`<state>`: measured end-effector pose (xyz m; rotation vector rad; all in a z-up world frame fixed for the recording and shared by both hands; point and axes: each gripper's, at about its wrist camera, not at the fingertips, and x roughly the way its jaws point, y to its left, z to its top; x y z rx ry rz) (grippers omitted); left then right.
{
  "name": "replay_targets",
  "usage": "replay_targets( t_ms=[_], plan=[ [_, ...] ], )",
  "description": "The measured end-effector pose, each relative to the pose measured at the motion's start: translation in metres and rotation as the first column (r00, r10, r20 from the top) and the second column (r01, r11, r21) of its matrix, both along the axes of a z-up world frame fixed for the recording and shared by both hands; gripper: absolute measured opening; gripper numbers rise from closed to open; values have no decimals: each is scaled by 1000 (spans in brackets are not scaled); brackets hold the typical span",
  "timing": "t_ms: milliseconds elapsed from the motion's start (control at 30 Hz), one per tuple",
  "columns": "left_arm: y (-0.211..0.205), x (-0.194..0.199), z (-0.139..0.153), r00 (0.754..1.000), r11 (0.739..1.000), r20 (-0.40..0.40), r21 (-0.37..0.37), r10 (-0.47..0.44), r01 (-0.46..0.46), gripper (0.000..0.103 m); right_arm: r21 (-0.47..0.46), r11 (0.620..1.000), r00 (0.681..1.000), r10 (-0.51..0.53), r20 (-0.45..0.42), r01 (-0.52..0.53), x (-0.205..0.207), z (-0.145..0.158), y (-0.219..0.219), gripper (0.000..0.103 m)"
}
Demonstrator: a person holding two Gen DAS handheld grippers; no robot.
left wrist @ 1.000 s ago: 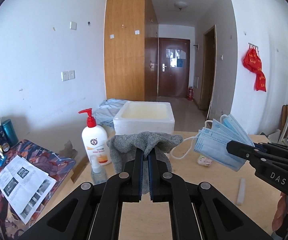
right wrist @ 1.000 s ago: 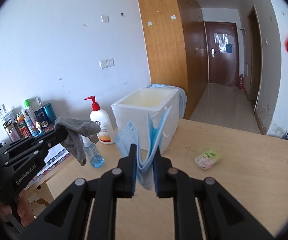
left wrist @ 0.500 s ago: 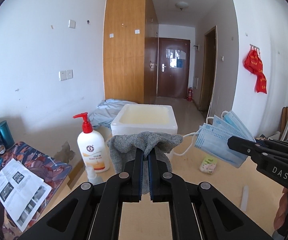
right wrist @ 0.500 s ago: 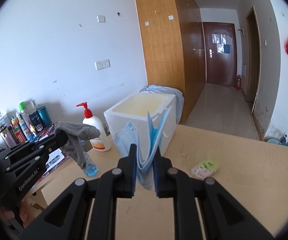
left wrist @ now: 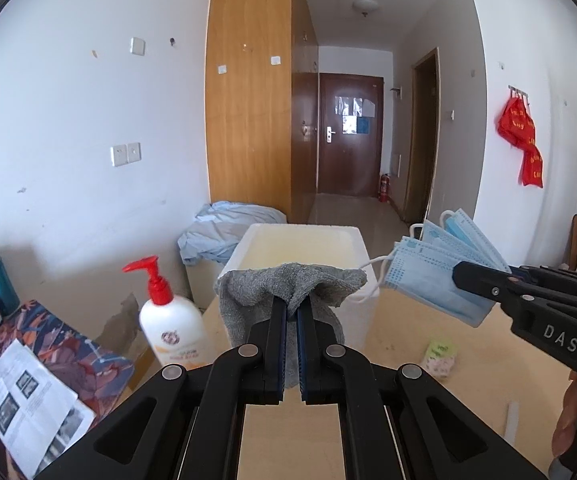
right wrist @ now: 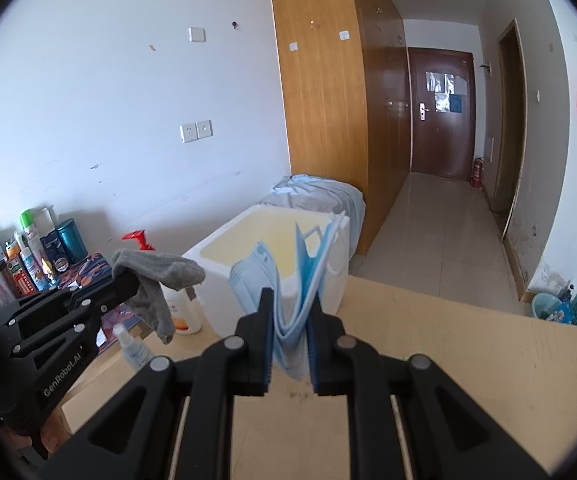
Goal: Organize soft objects
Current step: 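Carry the grey sock and blue face mask together toward the white foam box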
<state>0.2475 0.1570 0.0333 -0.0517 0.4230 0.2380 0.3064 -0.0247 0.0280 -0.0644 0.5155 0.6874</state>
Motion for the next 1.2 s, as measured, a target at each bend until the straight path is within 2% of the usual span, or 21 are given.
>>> replay_targets(
  t_ms=[533, 1200],
  plan=[
    [34, 86, -2, 1000, 1000, -25, -5, 7, -7, 5, -21, 1000, 1000, -7, -25, 7, 68, -9, 38, 17],
    [53, 149, -13, 998, 999, -59, -35, 1, -3, 5, -41, 998, 998, -42, -38, 41, 97, -18, 55, 17]
  ],
)
